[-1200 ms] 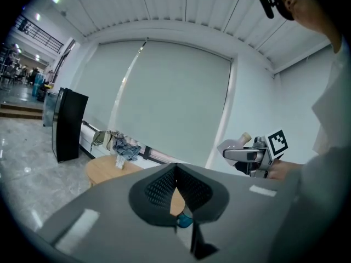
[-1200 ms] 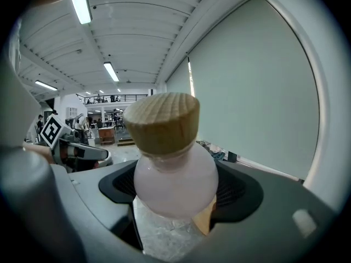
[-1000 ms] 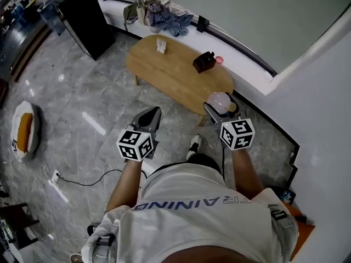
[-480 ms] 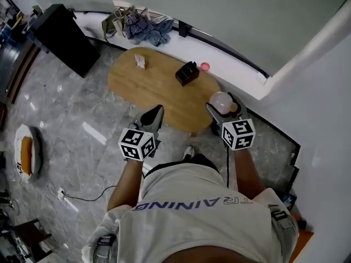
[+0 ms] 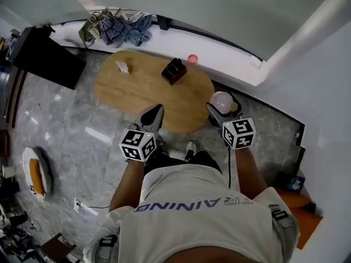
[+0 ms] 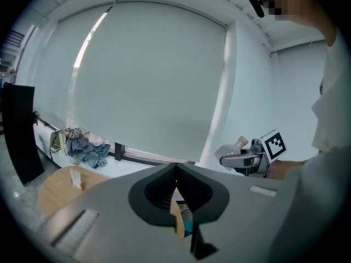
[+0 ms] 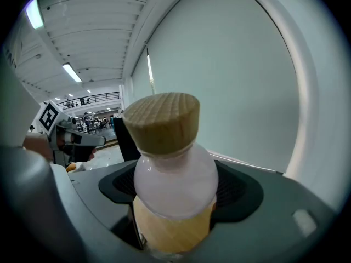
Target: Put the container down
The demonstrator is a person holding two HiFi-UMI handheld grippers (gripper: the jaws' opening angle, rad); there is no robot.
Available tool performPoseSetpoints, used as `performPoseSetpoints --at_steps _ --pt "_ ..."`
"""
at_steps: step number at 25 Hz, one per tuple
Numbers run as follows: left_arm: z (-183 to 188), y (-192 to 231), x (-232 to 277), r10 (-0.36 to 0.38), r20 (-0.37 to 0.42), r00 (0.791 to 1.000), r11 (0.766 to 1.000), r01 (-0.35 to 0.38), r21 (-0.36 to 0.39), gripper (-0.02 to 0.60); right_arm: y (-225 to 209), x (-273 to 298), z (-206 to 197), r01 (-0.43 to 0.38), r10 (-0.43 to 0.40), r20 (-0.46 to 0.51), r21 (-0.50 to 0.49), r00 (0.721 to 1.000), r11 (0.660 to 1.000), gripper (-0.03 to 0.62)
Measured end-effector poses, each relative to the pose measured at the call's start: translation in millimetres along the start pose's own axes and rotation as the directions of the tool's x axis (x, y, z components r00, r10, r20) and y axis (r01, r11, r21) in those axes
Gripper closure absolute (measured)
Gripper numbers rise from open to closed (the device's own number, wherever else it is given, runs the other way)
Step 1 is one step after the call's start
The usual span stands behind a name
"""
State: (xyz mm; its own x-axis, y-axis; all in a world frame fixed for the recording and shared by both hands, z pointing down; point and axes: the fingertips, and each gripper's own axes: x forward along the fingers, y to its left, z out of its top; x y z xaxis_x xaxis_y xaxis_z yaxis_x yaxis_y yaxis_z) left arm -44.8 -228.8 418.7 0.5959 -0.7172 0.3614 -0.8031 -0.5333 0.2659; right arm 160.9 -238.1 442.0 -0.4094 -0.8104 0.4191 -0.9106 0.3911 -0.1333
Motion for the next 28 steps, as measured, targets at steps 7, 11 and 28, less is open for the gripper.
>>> performPoseSetpoints --at_steps 7,11,28 --pt "-17.8 20.2 56.8 -0.121 -0.095 0.988 0.992 0.123 0.011 0.581 -19.2 30.3 -32.8 0.099 -0.095 -0.076 0.061 0.993 0.993 0.181" --pt "-24.9 45.5 89.8 -0.178 -0.156 0.972 0.982 0.185 0.028 0.581 -31.4 62.6 -48.5 0.179 -0.165 -0.115 0.125 0.98 0.976 0.181" --pt "-141.5 151.8 164.8 -0.266 -0.357 0.896 0.963 0.26 -0.066 0.581 -40.5 265.7 -236.4 0.281 -0.213 -0.345 0.158 0.914 0.947 0.181"
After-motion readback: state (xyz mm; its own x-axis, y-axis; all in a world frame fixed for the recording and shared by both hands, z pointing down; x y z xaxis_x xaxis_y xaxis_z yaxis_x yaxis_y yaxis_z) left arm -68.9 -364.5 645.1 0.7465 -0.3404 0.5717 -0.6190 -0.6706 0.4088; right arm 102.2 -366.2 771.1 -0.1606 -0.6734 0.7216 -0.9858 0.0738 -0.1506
